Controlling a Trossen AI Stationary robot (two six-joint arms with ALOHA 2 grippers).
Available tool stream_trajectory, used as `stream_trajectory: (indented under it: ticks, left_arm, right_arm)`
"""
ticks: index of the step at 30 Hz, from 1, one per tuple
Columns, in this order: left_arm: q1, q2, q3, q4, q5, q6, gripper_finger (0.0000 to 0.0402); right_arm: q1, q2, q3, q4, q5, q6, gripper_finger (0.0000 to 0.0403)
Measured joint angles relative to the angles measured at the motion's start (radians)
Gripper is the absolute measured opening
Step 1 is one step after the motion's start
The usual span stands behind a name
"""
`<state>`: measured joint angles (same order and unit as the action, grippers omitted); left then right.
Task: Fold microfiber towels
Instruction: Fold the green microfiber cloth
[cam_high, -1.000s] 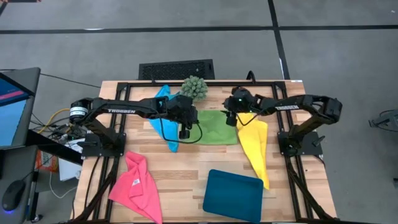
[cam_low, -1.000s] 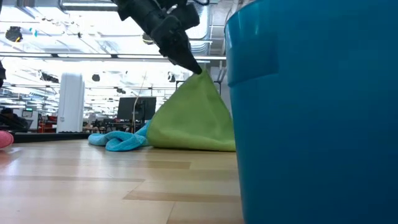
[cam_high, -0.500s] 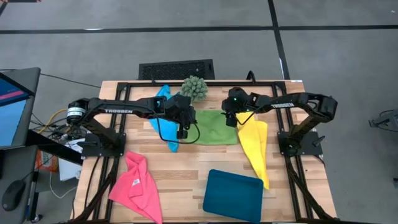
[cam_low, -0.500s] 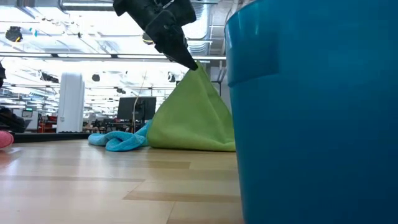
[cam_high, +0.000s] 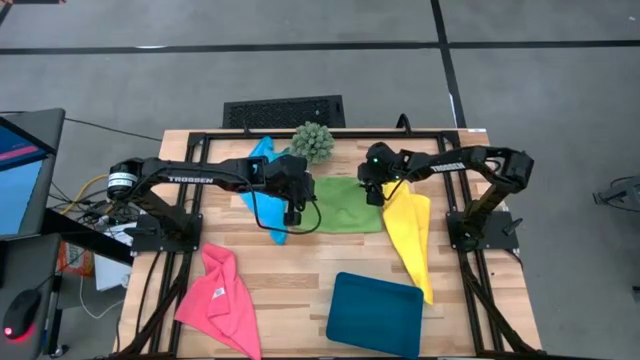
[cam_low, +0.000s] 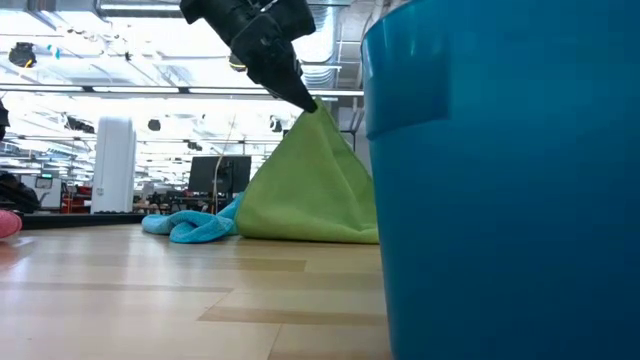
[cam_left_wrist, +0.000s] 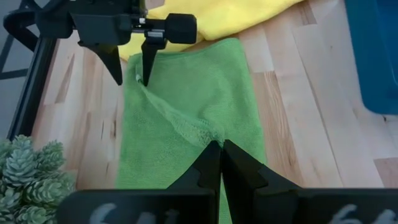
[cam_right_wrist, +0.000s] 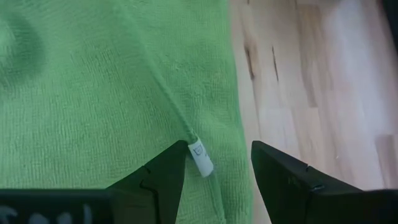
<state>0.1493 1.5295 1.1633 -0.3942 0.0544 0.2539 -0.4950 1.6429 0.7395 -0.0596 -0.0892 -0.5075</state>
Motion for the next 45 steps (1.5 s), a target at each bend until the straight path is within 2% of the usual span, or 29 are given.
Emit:
stream_trajectory:
  ticks: [4,7,16,21,29,37,45]
  left_arm:
    - [0.000,0.000,0.000,0.000,-0.012,0.004,0.0000]
    - [0.000,0.000,0.000,0.000,-0.014,0.004,0.0000]
    - [0.000,0.000,0.000,-0.003,-0.019,0.005,0.0000]
    - [0.000,0.001,0.000,-0.009,-0.023,0.005,0.0000]
    - [0.000,0.001,0.000,-0.015,-0.050,0.005,0.0000]
    - [0.003,0.001,0.000,-0.020,-0.173,0.016,0.0000]
    - [0.042,0.001,-0.022,-0.016,-0.192,0.015,0.0000]
  right_arm:
    - [-0.007,-0.007,0.000,-0.027,-0.002,0.009,0.0204]
    - [-0.011,-0.005,0.000,-0.046,-0.008,0.002,0.0184]
    - [-0.015,-0.002,0.000,-0.047,-0.018,-0.021,0.0065]
    - [-0.018,-0.002,0.000,-0.051,-0.018,-0.033,0.0012]
    - [-0.018,-0.005,0.000,-0.055,-0.017,-0.035,0.0007]
    - [-0.031,-0.078,0.000,-0.117,0.002,0.011,0.0006]
    - [-0.053,-0.127,0.000,-0.188,0.018,0.062,0.0012]
